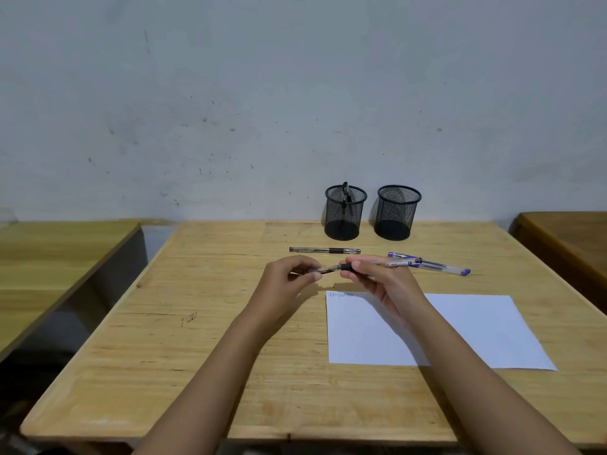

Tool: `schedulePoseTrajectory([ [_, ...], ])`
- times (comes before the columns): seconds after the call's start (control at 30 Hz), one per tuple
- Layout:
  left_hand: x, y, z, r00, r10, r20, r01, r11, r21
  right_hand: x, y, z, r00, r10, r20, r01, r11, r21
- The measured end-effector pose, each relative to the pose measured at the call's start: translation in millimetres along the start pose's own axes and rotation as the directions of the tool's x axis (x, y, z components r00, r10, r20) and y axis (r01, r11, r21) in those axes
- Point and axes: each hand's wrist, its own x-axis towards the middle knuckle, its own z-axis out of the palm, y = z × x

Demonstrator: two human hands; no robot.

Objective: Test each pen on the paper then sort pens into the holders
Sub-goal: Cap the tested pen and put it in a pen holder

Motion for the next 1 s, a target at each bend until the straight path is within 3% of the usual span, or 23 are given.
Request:
schedulePoseTrajectory([
  [0.4, -8.1, 20.9, 11.9, 1.000, -0.021, -0.001, 0.020, 0.952, -0.305, -5.4, -8.7, 2.8, 0.994, -0.037, 0.108, 0.048, 0.993, -0.108],
  [0.57, -8.0, 21.4, 15.9, 0.999, -0.001, -0.044, -0.012, 0.957, -0.290, -8.8, -6.7, 3.6, 0.993, -0.064, 0.095, 0.073, 0.993, -0.096],
  [0.7, -1.6, 25.5, 4.3, 0.999, 0.034, 0.002, -0.033, 0.984, -0.177, -9.2, -8.7, 3.0, 0.991, -0.037, 0.131, 0.048, 0.996, -0.081],
  [0.8, 5.7, 27.3, -12.1, 0.999, 0.037, -0.016, -0.039, 0.994, -0.101, -6.1, -17.4, -4.4, 0.993, -0.096, 0.071, 0.102, 0.991, -0.090],
  [0.9, 14.5, 28.3, -30.5, 0.999, 0.044, -0.018, -0.044, 0.999, 0.016, -2.7, -26.8, -15.0, 0.985, -0.157, 0.065, 0.169, 0.947, -0.273],
  [1.0, 31.5, 39.8, -41.6, 0.997, 0.080, -0.009, -0.079, 0.991, 0.111, 6.3, -33.1, -13.4, 0.976, -0.185, 0.113, 0.215, 0.761, -0.613],
])
